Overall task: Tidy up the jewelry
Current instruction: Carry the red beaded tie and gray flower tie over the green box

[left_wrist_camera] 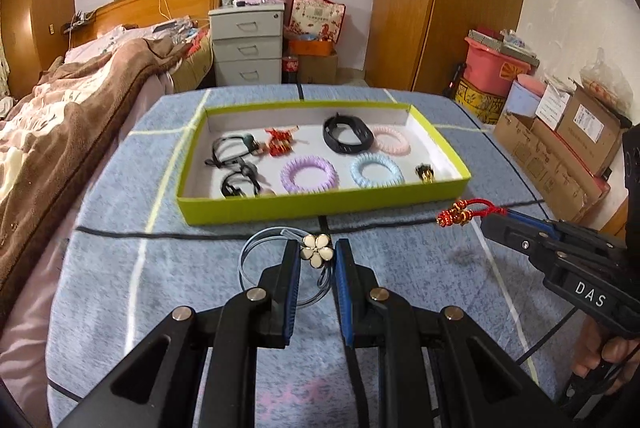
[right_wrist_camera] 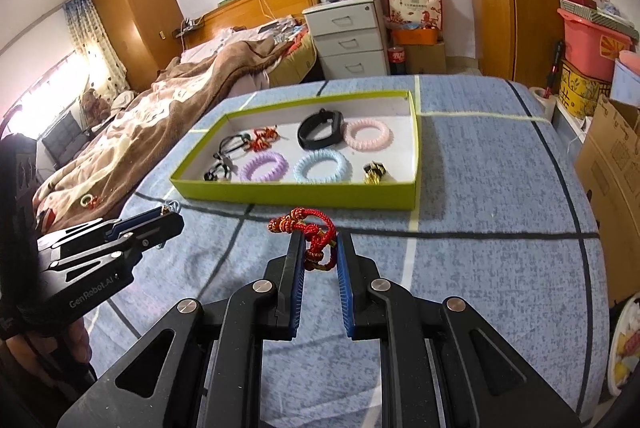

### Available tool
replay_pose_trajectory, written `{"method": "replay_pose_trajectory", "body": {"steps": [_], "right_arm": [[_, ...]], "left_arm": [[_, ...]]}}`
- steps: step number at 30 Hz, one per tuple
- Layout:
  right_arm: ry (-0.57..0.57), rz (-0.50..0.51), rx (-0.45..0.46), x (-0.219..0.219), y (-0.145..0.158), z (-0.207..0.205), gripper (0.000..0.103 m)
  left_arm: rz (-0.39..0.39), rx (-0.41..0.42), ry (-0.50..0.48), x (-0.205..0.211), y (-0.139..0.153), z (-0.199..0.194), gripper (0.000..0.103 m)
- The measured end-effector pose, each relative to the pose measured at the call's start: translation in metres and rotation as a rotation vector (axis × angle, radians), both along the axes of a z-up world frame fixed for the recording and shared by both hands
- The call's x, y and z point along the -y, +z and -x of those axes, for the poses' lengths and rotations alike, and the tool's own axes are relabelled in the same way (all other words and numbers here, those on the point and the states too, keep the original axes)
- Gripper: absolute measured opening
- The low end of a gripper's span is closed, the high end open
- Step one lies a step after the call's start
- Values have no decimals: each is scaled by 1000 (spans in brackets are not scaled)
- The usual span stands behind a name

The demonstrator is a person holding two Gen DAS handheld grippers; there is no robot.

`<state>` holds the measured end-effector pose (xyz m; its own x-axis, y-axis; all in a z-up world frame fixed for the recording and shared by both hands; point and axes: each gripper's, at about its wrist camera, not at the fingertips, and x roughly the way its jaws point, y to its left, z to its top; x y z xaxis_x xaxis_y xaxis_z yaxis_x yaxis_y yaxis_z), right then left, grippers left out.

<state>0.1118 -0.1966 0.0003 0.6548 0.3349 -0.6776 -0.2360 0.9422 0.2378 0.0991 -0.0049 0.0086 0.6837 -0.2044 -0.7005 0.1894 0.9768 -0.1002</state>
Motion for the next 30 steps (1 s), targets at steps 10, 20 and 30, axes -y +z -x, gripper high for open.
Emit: {"method": "replay_pose_trajectory", "body": {"steps": [10, 20, 30], "right_arm": [[-7, 5, 32, -15, 17, -30, 16], [-34, 44, -6, -22, 6, -83, 16], [-58, 107, -72, -16, -21, -110, 16]], "left_arm": [[27, 35, -8, -14, 19, -31, 18], [22, 19, -7, -18, 17, -85, 18], [39, -65, -12, -12, -16, -118, 18]]}}
